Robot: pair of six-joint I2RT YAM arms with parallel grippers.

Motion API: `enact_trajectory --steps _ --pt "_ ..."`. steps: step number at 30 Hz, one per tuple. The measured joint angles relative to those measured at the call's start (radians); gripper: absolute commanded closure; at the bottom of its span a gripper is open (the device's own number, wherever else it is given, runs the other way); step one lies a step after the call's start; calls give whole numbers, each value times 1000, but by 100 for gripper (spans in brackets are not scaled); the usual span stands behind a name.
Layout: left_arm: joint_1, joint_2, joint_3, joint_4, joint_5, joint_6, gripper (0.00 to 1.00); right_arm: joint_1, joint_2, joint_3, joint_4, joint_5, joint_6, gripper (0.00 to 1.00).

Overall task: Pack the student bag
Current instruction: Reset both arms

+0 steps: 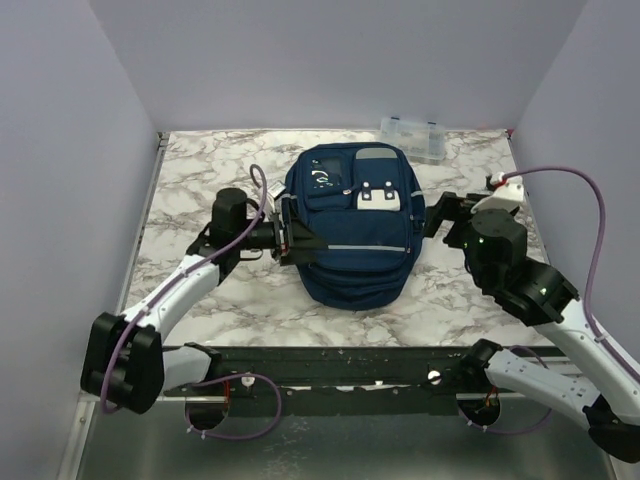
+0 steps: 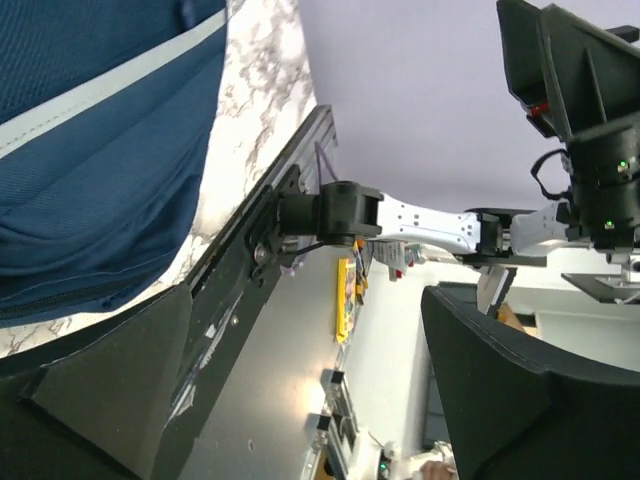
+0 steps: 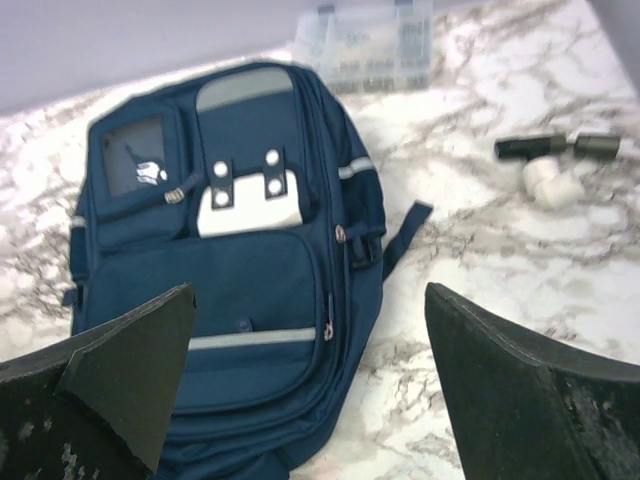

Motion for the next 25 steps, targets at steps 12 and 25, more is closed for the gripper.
enact_trajectory --steps 12,25 --pt "109 -516 348 -357 -317 272 2 0 6 274 50 37 -150 0" --pt "111 -920 202 -369 -782 328 2 0 -125 234 80 21 -143 0"
